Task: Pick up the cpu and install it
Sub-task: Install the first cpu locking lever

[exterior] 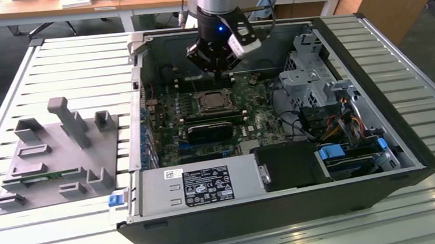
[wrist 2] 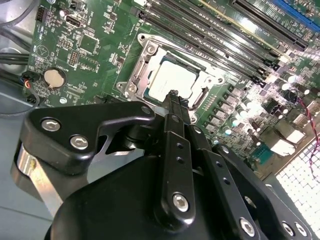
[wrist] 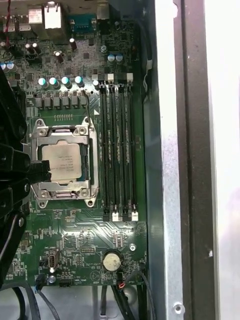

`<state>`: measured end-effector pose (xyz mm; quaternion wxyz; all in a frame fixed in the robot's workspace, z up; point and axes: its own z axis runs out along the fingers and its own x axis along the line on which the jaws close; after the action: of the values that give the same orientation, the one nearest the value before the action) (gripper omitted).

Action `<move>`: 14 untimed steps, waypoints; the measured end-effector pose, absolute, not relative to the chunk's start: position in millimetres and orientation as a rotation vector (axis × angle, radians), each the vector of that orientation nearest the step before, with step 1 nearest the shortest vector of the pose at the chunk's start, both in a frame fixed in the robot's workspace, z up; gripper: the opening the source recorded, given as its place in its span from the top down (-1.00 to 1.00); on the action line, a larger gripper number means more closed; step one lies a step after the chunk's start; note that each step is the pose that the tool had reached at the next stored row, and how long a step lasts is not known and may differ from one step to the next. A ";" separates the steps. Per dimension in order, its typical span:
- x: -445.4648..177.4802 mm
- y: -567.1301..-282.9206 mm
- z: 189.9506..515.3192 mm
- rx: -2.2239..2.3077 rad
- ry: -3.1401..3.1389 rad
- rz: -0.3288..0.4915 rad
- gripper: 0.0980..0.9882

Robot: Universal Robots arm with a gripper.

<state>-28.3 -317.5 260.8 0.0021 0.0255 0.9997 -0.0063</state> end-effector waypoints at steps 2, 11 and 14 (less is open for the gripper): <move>-28.3 -317.5 260.8 0.068 3.137 -0.020 0.98; -28.3 -317.4 260.8 0.015 3.137 -0.019 0.98; -28.3 -317.5 260.8 -0.001 3.137 -0.019 0.98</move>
<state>-28.3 -317.5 260.8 0.0022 -0.0005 1.0000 -0.0062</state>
